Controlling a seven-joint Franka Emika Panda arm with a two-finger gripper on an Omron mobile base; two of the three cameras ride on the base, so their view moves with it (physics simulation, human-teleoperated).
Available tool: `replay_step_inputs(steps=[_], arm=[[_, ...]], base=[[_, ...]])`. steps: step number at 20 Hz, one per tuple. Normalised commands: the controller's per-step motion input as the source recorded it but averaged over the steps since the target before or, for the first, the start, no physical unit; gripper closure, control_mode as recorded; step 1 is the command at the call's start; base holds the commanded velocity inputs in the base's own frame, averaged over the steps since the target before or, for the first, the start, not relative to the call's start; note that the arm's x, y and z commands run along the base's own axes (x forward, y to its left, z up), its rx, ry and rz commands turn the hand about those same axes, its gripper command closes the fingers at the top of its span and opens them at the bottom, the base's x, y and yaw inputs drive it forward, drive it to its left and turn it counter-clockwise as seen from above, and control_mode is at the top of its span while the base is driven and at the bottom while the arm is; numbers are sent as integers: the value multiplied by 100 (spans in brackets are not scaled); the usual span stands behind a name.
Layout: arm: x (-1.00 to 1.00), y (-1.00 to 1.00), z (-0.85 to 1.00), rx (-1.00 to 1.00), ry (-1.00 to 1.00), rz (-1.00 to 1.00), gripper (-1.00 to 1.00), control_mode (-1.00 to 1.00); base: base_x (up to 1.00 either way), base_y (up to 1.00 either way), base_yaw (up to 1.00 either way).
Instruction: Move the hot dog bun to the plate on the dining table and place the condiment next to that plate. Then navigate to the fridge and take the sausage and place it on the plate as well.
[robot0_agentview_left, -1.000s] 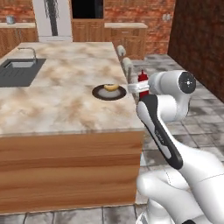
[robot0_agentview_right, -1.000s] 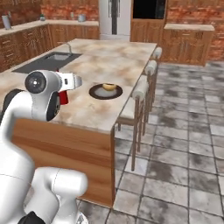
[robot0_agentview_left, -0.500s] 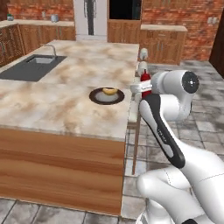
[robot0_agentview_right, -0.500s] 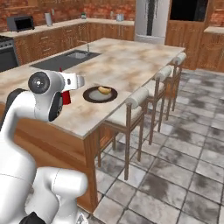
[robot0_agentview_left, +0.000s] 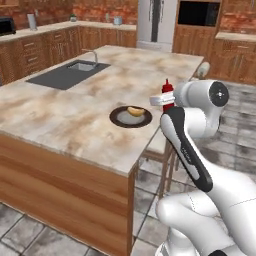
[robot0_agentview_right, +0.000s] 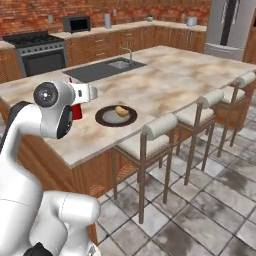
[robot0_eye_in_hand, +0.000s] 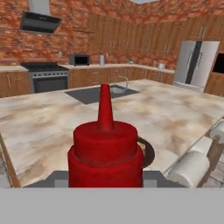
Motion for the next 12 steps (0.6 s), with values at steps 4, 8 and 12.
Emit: replay_step_inputs(steps=[4,8,12], arm=[[0,0,0,0,0,0,100,100],[0,0,0,0,0,0,100,100],[0,0,0,0,0,0,100,100]], base=[[40,-77,50],[39,-76,50],[38,-79,49]])
